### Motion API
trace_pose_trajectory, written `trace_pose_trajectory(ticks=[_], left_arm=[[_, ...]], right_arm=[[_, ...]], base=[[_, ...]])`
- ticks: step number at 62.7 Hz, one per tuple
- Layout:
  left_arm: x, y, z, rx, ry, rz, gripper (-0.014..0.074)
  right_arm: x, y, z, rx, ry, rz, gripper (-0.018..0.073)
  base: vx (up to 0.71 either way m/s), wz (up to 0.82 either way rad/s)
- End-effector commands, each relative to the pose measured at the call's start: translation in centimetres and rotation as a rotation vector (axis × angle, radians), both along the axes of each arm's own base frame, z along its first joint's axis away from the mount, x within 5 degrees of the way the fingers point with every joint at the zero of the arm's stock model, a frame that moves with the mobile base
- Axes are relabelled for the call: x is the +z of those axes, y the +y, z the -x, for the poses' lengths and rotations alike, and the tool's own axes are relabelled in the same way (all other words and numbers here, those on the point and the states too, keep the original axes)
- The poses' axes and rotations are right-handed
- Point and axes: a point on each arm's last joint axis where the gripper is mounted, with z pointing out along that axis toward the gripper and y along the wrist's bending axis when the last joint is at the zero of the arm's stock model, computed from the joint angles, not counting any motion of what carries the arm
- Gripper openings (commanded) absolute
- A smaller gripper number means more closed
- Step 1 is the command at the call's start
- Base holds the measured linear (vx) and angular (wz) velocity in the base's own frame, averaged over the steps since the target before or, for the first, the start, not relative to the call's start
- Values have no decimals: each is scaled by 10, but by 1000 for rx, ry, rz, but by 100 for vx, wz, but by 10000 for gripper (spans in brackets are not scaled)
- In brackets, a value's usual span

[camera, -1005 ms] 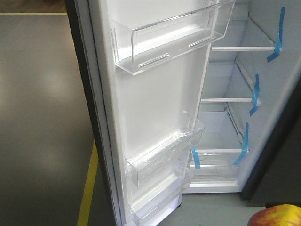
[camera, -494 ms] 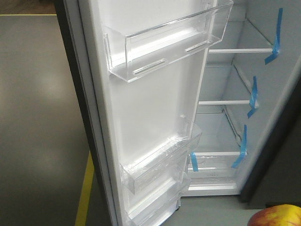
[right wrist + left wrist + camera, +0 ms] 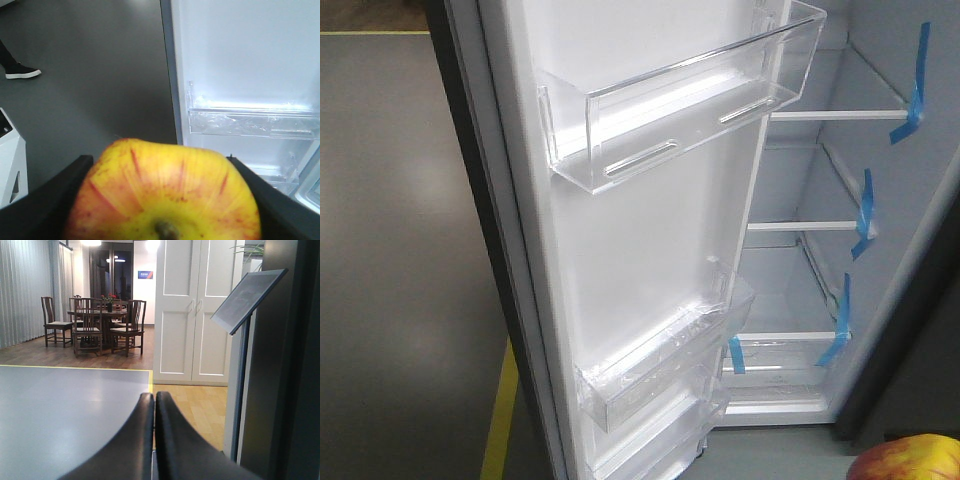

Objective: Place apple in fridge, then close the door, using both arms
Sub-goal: 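Approach closer to the refrigerator door bins, keeping the apple held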

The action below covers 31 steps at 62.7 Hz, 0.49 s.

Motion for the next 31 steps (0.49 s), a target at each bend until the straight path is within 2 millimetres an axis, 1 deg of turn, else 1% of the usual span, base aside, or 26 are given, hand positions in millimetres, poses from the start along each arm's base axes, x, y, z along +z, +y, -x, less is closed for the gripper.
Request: trace_pose_trajectory(ticks=[1,31], left_arm=[[1,0,1,3,-70,10,-6],[1,0,1,3,-70,10,-6]], right_arm=[[13,2,-3,-20,-47,-69,411],[13,2,-3,-19,-46,-68,411]], base=[[6,3],[3,1]])
